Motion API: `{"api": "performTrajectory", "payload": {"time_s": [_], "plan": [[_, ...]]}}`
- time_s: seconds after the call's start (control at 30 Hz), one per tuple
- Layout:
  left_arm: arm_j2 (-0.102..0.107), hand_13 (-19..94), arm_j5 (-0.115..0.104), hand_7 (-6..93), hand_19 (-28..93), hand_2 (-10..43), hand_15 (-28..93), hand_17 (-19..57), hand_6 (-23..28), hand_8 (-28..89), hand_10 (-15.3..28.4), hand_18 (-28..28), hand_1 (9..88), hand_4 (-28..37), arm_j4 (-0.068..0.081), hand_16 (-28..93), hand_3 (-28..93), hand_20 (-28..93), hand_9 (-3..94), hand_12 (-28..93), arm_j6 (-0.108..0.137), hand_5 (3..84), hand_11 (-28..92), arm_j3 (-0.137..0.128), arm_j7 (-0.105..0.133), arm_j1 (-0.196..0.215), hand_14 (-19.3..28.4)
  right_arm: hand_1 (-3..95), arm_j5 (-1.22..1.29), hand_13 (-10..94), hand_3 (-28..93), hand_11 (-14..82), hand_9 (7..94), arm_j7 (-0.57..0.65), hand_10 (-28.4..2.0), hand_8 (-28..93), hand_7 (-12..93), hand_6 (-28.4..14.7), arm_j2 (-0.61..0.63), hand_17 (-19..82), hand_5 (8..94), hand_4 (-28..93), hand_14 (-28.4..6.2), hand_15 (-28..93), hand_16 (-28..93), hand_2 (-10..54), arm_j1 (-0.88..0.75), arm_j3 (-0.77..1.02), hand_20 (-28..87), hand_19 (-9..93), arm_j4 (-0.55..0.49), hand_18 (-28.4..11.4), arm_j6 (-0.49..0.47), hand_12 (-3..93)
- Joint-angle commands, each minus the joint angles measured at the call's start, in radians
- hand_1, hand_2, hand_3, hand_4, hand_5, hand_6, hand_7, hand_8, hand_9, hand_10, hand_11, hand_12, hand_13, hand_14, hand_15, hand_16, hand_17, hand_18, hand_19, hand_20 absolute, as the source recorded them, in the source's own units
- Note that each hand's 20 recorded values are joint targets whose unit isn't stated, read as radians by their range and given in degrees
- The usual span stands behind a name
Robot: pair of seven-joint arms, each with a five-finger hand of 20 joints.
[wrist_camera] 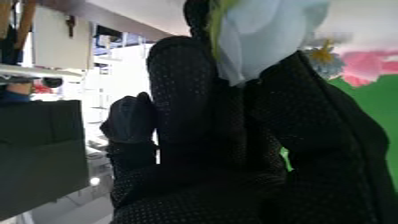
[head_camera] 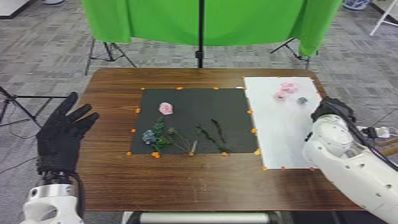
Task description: Arrange flowers
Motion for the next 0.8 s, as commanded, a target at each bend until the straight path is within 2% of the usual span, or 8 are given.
{"api": "performTrajectory", "payload": {"time_s": [0.03, 0.2, 0.37, 0.5, 0.63, 0.67, 0.73, 0.8], "plan": [[-0.014, 23, -0.005, 14.2, 53, 7.0, 54, -9.7, 5.4, -11, 17.7, 25.7, 19.6, -28.3, 0.005, -7, 78, 21, 32.2, 12, -0.008, 32.7, 25, -0.001, -0.012, 0.018, 24.7, 42.8, -0.015, 65, 77, 24.7, 73.0, 0.006, -13.3, -12, 20, 2.6, 0.029, 28, 67.5, -28, -7.9, 71, 15, -9.5, -0.096, 0.086, 54, 93, -0.086, -22.6, -0.024, 16.2], [-0.017, 23, 0.0, 14.2, 53, 7.0, 54, -9.7, 5.4, -11, 17.8, 25.6, 19.9, -28.3, 0.005, -8, 78, 21, 32.2, 12, -0.014, 32.7, 26, 0.002, -0.019, 0.017, 24.8, 37.0, -0.01, 60, 77, 23.4, 66.7, 0.002, -17.2, -14, 20, 1.6, 0.017, 25, 61.7, -28, -11.6, 74, 13, -9.5, -0.157, 0.171, 56, 93, -0.151, -24.0, -0.073, 14.4], [-0.02, 23, 0.006, 14.3, 53, 7.1, 54, -9.7, 5.4, -11, 17.8, 25.6, 20.0, -28.3, 0.006, -8, 78, 21, 32.1, 12, -0.019, 32.7, 25, 0.001, -0.03, 0.013, 24.7, 35.4, 0.003, 59, 77, 22.4, 66.4, 0.011, -18.4, -14, 19, 0.8, -0.014, 25, 59.7, -28, -13.4, 75, 12, -9.5, -0.19, 0.209, 58, 93, -0.18, -25.0, -0.142, 14.0], [-0.028, 23, 0.011, 14.3, 53, 7.1, 54, -9.7, 5.4, -11, 17.7, 25.7, 20.1, -28.3, 0.007, -8, 78, 22, 32.1, 12, -0.025, 32.7, 25, -0.004, -0.04, 0.012, 24.7, 37.0, -0.013, 61, 77, 23.5, 68.4, 0.017, -17.9, -14, 19, 0.7, -0.023, 26, 60.0, -28, -13.3, 76, 11, -9.5, -0.191, 0.177, 60, 93, -0.171, -25.6, -0.156, 14.4], [-0.034, 23, 0.013, 14.4, 53, 7.0, 54, -9.6, 5.4, -11, 17.7, 25.7, 20.1, -28.3, 0.006, -8, 78, 22, 32.1, 12, -0.03, 32.7, 25, -0.007, -0.047, 0.015, 24.7, 43.8, -0.036, 66, 78, 25.5, 74.1, 0.028, -15.2, -14, 20, 1.5, -0.018, 30, 65.3, -28, -10.8, 75, 12, -9.5, -0.154, 0.093, 60, 93, -0.122, -25.5, -0.099, 14.9], [-0.037, 23, 0.015, 14.4, 53, 7.1, 54, -9.6, 5.5, -11, 17.6, 25.7, 20.1, -28.3, 0.006, -8, 78, 22, 32.1, 12, -0.033, 32.7, 25, -0.008, -0.052, 0.015, 24.7, 45.5, -0.041, 67, 77, 24.8, 75.2, 0.034, -14.4, -10, 20, 1.6, -0.012, 30, 66.7, -28, -10.0, 74, 13, -9.5, -0.147, 0.071, 60, 93, -0.112, -25.4, -0.077, 16.2], [-0.039, 23, 0.02, 14.5, 53, 7.1, 54, -9.6, 5.5, -11, 17.5, 25.7, 20.1, -28.3, 0.006, -8, 78, 22, 32.0, 12, -0.036, 32.7, 26, -0.007, -0.058, 0.013, 24.7, 55.8, -0.062, 73, 69, 14.4, 85.8, 0.035, -9.1, -3, 23, 1.5, -0.01, 34, 72.9, -28, -6.2, 72, 20, -9.5, -0.161, 0.071, 60, 93, -0.107, -24.4, -0.04, 29.3], [-0.04, 23, 0.02, 14.5, 53, 7.0, 54, -9.6, 5.4, -11, 17.5, 25.7, 20.1, -28.3, 0.006, -8, 78, 22, 32.0, 12, -0.037, 32.7, 26, -0.009, -0.059, 0.014, 24.7, 61.2, -0.073, 79, 66, 13.6, 92.2, 0.035, -6.1, 1, 24, 1.6, -0.002, 38, 80.2, -28, -4.0, 72, 20, -9.5, -0.176, 0.077, 60, 93, -0.121, -23.0, -0.01, 34.1]]}}
